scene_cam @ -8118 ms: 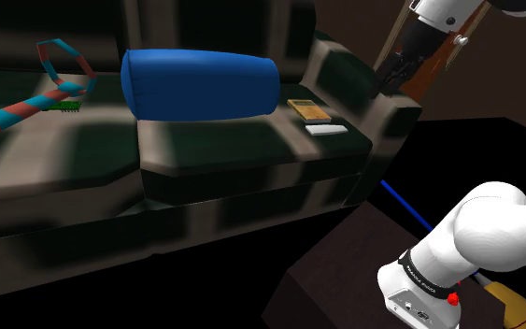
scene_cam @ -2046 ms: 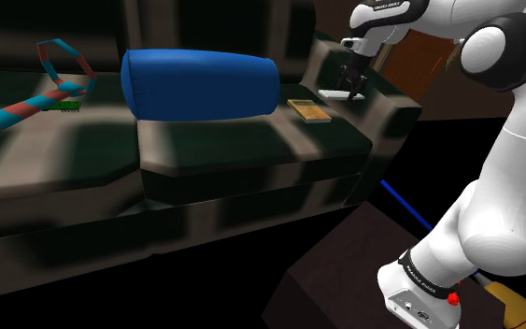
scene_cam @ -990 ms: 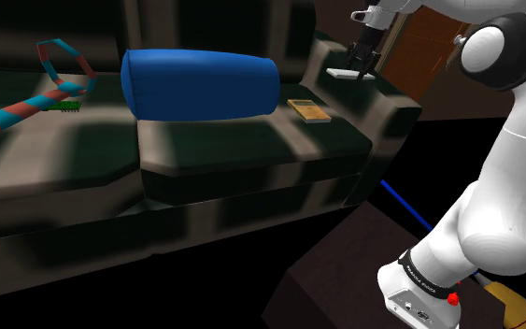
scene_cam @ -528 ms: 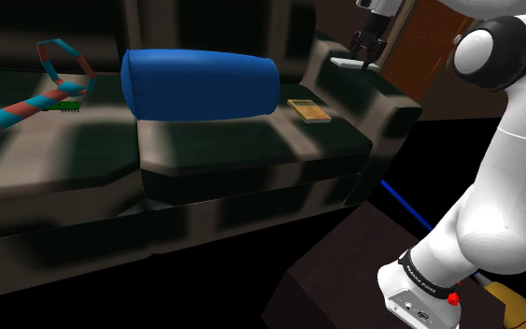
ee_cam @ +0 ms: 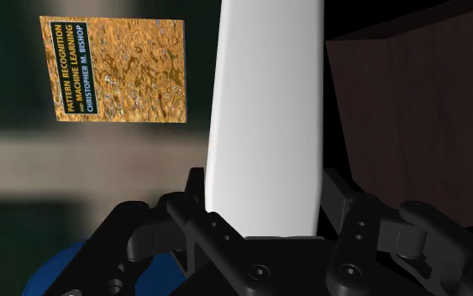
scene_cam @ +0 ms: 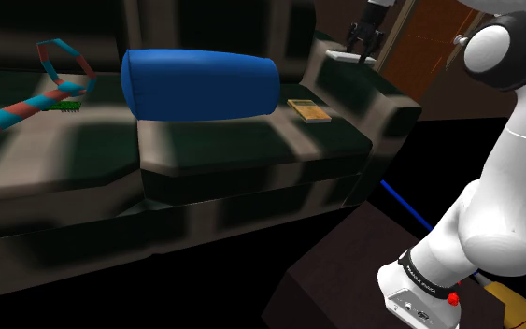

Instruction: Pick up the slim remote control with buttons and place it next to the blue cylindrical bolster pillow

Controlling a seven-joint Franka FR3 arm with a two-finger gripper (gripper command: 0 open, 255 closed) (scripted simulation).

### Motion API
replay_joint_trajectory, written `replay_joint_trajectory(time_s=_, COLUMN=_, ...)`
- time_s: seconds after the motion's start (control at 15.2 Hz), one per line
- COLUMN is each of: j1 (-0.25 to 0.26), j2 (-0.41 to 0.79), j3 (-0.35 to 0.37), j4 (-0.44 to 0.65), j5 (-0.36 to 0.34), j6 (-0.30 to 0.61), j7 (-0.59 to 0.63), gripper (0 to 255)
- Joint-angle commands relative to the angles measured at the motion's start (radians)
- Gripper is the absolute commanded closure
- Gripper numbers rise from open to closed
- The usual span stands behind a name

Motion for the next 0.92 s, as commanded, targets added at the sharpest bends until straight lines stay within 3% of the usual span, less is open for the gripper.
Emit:
replay_joint_trajectory(time_s=0.0, j1=0.05, j2=-0.034, j3=0.011, j4=-0.034, j5=-0.026, j6=0.01, j7=0.054, gripper=255)
replay_joint_trajectory(time_s=0.4, j1=0.177, j2=-0.116, j3=0.062, j4=-0.117, j5=-0.087, j6=0.038, j7=0.217, gripper=255)
replay_joint_trajectory(time_s=0.86, j1=0.286, j2=-0.148, j3=0.131, j4=-0.145, j5=-0.114, j6=0.047, j7=0.392, gripper=255)
